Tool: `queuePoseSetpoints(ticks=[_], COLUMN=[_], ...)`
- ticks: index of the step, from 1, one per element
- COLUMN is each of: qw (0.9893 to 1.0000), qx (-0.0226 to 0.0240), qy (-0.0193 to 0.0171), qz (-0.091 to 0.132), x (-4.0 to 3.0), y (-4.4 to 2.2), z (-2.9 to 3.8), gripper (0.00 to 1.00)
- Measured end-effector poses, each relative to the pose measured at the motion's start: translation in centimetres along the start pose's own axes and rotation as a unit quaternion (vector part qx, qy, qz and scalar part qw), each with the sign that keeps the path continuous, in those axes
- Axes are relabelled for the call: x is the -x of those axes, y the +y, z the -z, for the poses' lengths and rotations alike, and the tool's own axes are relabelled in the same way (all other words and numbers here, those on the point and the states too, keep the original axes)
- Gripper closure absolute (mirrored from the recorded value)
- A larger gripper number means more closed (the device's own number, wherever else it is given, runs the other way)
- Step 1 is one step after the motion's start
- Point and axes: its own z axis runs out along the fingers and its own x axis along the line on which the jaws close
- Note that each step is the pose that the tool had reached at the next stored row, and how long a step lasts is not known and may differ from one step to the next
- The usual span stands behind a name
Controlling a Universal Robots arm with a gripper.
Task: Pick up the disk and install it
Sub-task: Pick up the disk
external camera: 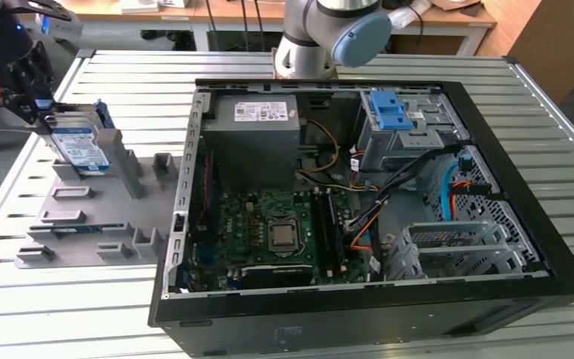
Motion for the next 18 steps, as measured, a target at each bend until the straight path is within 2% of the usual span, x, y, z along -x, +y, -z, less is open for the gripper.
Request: queuePoseSetpoints(ticks=[11,13,14,18], qw=[1.0000,1.0000,1.0000,1.0000], qx=[0.0001,0.0001,0.0001,0.0001], qy=[0.0028,0.0030,0.0030,0.0031], qz=[0.000,0.000,0.000,0.000], x=[0.00,0.00,0.00,0.00], y=[-0.01,-0.01,-0.01,-0.01], z=[-0.29,-0.30,-0.30,-0.30], gripper=[0.49,0.51,0.58,0.58])
